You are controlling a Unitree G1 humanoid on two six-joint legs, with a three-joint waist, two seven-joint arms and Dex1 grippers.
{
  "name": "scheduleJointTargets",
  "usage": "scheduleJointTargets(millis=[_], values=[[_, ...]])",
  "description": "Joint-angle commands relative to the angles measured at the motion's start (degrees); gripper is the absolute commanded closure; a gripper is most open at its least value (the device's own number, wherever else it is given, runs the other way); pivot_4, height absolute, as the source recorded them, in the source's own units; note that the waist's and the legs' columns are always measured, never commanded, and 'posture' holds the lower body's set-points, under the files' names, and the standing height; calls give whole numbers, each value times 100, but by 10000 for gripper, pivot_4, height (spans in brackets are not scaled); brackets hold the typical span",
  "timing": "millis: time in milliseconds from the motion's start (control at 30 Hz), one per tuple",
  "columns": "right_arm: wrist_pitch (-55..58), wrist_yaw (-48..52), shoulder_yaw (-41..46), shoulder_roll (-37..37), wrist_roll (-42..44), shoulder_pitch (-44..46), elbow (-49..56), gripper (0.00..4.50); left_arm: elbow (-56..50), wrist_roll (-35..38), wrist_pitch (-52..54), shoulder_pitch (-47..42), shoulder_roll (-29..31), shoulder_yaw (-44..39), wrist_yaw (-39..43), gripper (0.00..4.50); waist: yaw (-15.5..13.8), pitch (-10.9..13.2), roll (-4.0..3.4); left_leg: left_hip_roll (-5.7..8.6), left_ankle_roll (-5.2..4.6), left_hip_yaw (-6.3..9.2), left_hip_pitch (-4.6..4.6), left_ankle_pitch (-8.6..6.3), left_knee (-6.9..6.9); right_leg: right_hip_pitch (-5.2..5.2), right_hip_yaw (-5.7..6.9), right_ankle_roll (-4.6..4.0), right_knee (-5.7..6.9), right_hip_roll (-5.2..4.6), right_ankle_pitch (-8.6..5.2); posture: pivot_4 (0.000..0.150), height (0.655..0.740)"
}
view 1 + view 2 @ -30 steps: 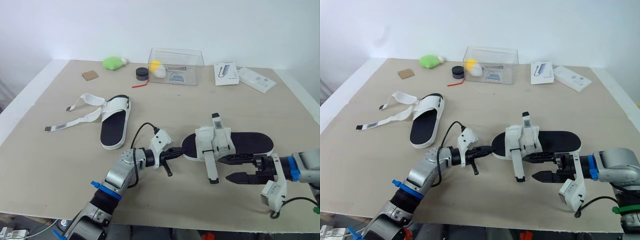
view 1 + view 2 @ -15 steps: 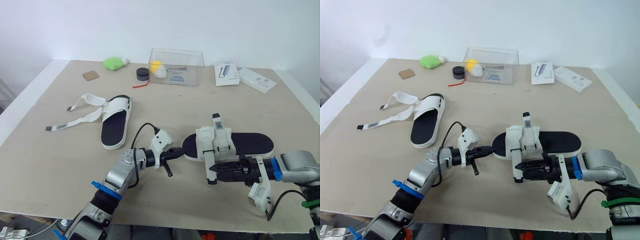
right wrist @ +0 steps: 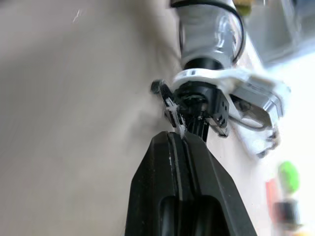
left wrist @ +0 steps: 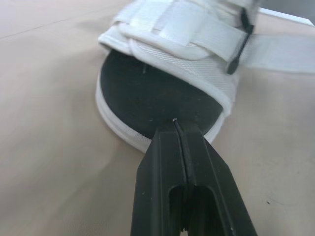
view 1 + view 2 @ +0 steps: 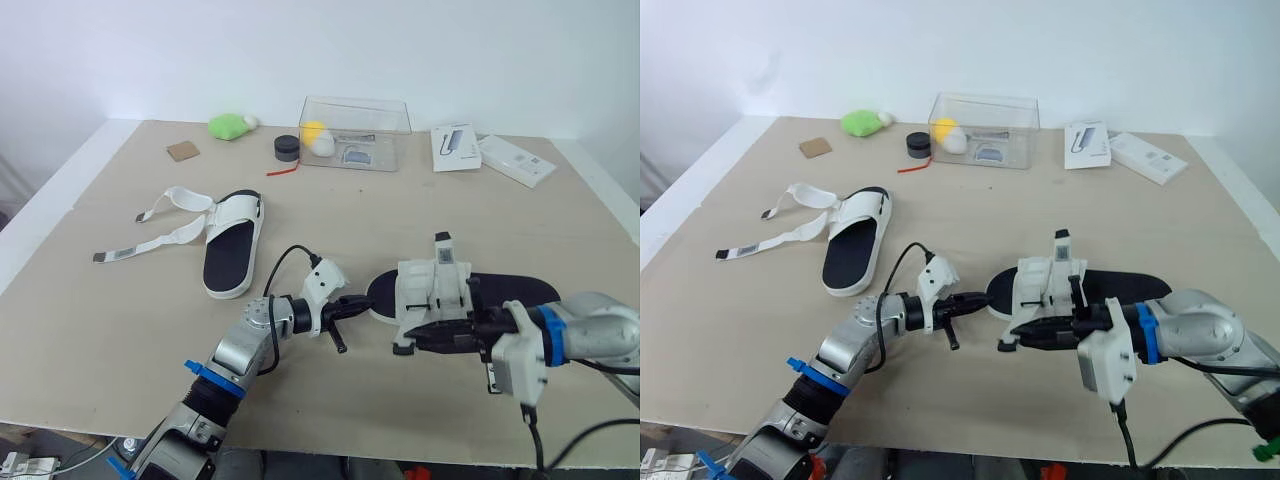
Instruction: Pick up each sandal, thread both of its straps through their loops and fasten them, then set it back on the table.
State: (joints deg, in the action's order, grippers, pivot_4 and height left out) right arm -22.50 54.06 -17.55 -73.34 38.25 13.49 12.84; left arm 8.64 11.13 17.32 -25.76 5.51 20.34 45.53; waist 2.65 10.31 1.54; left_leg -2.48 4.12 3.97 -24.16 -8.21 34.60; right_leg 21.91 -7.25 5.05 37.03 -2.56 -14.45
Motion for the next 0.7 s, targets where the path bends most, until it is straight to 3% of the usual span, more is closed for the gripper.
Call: scheduleJointTargets(millis=[33,333,700], values=[[1811,-288,512,296,721,451,-23,44835,151,-117,35,35,17,108,30,45000,-2,0,0,0,0,0,-3,0,0,4,1,0,0,0,0,1500,7400],[3529,-661,1339,980,497,548,-790,44835,78,-119,49,101,35,132,21,45000,-7,0,0,0,1,-1,-19,-1,-5,24,2,4,0,3,-1,1500,7400],[5013,-1037,2113,1428,245,417,-712,44835,162,-132,27,23,-32,205,99,45000,-4,0,-1,1,0,-1,-26,-1,-2,29,0,6,0,3,1,1500,7400]])
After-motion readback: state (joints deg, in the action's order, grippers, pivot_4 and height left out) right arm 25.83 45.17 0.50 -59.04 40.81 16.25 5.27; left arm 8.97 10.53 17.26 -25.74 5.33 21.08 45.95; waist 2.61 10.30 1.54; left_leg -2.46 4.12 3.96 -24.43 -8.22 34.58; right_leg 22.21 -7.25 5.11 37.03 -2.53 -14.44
